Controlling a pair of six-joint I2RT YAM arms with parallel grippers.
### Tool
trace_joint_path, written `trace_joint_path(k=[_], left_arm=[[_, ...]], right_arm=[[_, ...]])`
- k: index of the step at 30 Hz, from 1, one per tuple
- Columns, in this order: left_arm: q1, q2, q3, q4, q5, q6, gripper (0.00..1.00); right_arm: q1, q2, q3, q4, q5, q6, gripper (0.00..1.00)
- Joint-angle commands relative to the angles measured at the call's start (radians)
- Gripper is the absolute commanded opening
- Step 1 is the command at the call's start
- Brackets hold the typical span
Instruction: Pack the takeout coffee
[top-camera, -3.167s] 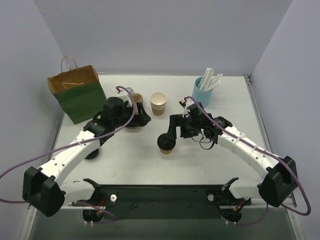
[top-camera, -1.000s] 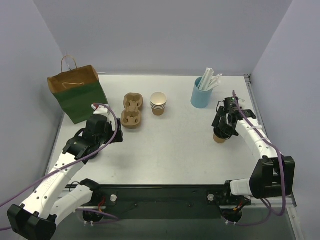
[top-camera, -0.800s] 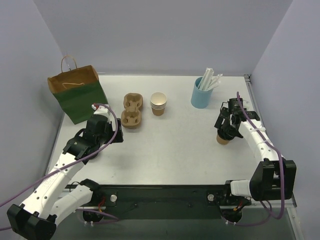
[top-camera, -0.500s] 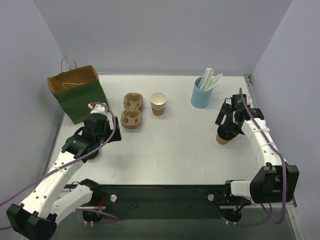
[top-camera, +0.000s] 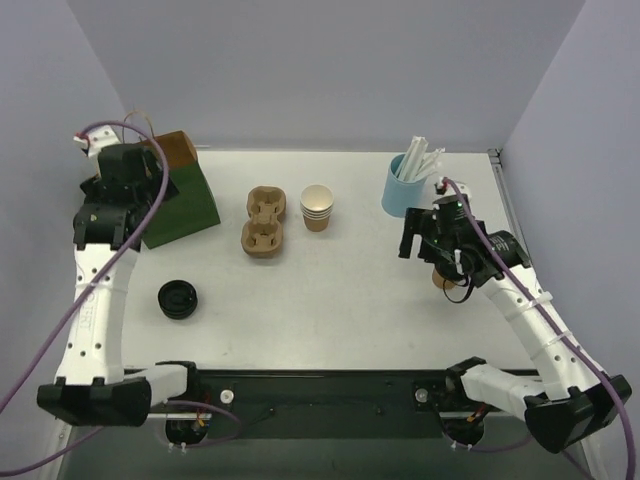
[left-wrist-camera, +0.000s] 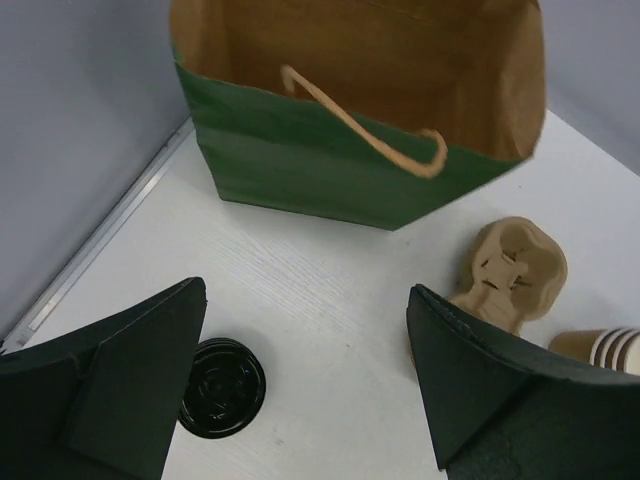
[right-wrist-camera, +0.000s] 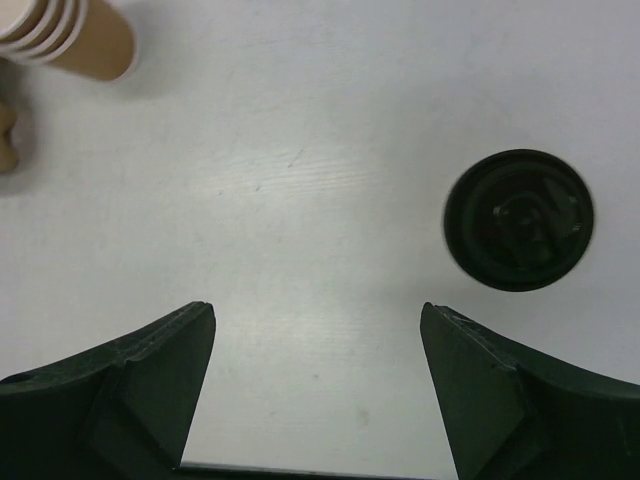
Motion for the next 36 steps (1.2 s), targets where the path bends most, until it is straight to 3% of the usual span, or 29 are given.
trace_joint_path(k=[1, 4, 10, 17, 24, 36], left_arm=[[0.181, 0.089, 0.141, -0.067, 0.048, -0.005, 0.90], [0.276, 0.124, 0.171, -0.061, 0.068, -0.052, 0.89], [0.459, 0.137, 0.121, 0.106, 0.327, 0.016, 0.85], [0.528, 0.246, 0.196, 0.149, 0.399, 0.087, 0.86], [0.531, 0.410, 0.369, 0.117, 0.455, 0.115, 0.76], [0.526, 0.566, 0.406, 0.137, 0.464, 0.182, 0.66]], right_arm=[[0.193, -0.016, 0.012, -0.040, 0.074, 0.031, 0.87], [0.276, -0.002, -0.004, -0.040, 0.097, 0.041, 0.87], [0.360, 0.015, -0.016, -0.030, 0.132, 0.048, 0.87], [0.404, 0.039, -0.008, -0.001, 0.134, 0.028, 0.86], [0.419, 0.102, 0.021, -0.001, 0.126, -0.024, 0.87], [0.421, 0.142, 0.130, -0.007, 0.089, -0.081, 0.87]])
